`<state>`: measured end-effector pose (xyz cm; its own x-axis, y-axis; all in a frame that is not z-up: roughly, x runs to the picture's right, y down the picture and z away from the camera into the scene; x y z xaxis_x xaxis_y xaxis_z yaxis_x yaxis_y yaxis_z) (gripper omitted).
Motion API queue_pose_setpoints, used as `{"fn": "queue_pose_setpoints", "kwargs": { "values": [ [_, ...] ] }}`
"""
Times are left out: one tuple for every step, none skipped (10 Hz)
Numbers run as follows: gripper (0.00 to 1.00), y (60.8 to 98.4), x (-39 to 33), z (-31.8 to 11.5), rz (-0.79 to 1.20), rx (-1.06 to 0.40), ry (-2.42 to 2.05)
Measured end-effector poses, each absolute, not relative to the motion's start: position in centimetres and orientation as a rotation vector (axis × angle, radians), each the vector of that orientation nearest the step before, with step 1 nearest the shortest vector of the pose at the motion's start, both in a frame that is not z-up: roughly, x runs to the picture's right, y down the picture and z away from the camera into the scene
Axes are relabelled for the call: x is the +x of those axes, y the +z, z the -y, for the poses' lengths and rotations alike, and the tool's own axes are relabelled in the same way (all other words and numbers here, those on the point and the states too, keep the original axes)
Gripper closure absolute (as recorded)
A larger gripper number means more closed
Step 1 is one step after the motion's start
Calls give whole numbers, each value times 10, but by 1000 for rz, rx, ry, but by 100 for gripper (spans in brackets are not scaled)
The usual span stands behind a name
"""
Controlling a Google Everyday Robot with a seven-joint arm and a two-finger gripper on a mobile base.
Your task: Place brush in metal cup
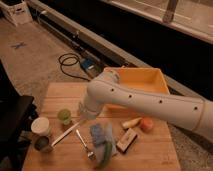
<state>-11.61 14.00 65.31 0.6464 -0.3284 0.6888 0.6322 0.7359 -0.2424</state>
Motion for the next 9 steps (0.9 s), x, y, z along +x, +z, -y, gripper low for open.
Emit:
{"fn": "queue_pose_setpoints", "kwargs": {
  "values": [
    [100,660,-134,-138,672,-498,-617],
    [100,665,-151,-137,684,-497,-659],
    [100,671,-170,-137,705,-498,-709],
    [100,674,-186,-137,727,-499,-746],
    [100,678,-210,-138,767,-498,-801],
    [100,679,-231,-139,807,-493,-840],
    [100,678,-247,-141,841,-491,-869],
    [100,678,-260,-143,869,-488,-893],
    [100,678,-260,-143,871,-488,-894]
  ]
}}
